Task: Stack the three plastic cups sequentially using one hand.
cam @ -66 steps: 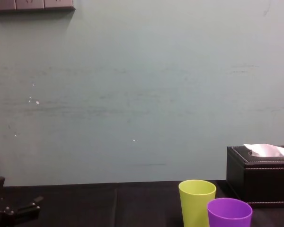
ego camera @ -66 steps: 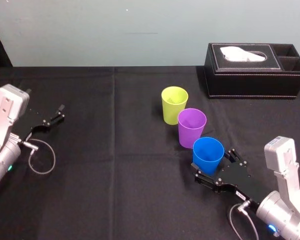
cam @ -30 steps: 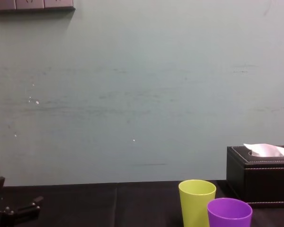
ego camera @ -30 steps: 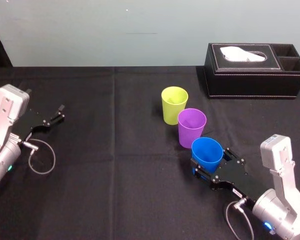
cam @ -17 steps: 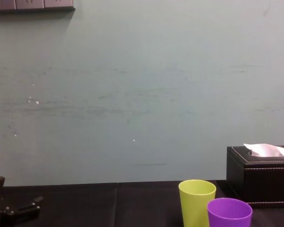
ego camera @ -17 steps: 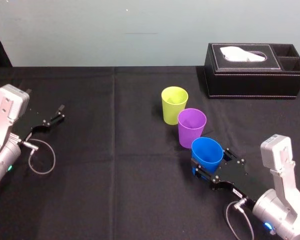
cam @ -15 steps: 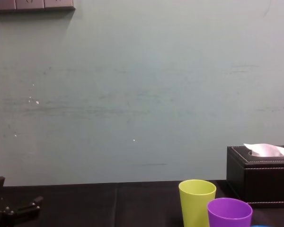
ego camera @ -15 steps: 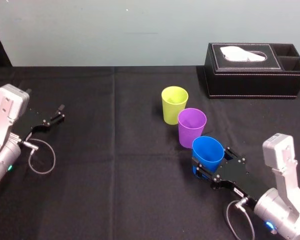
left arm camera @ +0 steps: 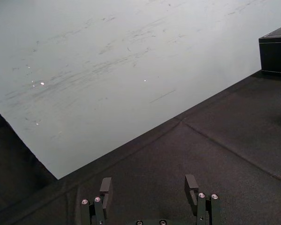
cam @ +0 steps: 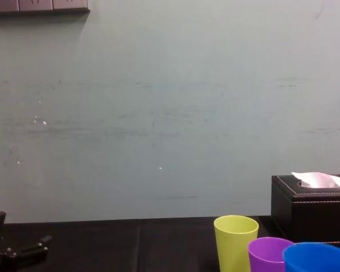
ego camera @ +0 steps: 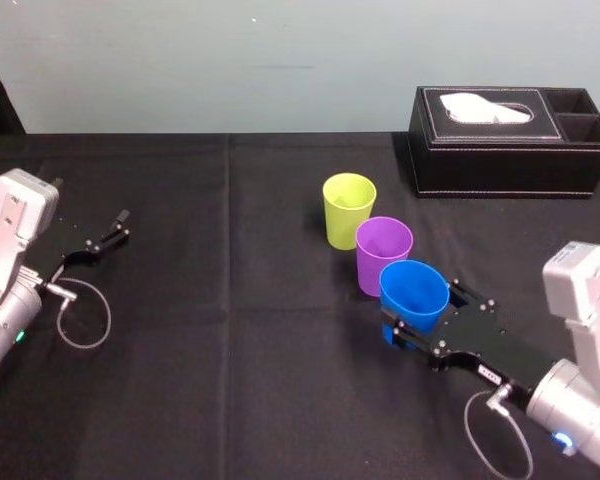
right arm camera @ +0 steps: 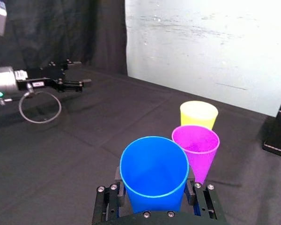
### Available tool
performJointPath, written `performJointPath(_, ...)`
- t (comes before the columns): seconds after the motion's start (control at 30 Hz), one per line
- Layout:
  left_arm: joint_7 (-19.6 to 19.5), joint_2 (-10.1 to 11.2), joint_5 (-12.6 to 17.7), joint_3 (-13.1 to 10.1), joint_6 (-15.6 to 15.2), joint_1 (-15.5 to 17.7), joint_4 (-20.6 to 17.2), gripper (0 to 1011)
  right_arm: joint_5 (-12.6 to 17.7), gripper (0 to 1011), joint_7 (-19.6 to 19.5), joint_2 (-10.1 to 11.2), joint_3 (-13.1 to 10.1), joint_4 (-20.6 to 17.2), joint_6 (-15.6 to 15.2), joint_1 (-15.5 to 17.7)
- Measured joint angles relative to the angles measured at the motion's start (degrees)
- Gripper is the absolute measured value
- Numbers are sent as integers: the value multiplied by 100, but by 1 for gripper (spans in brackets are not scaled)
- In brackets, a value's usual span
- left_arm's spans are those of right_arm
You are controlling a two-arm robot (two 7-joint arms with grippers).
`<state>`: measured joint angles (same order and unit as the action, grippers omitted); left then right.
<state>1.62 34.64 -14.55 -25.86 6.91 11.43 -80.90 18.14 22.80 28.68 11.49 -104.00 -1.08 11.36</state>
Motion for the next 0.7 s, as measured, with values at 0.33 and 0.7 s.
performJointPath(0.33,0,0,0,0,0,0,0,1011,345,726,45,242,-116,-331,-356,-102)
performJointPath(0.7,0,0,0,0,0,0,0,1011,558,726,42,378,-85,-361,-582,-512)
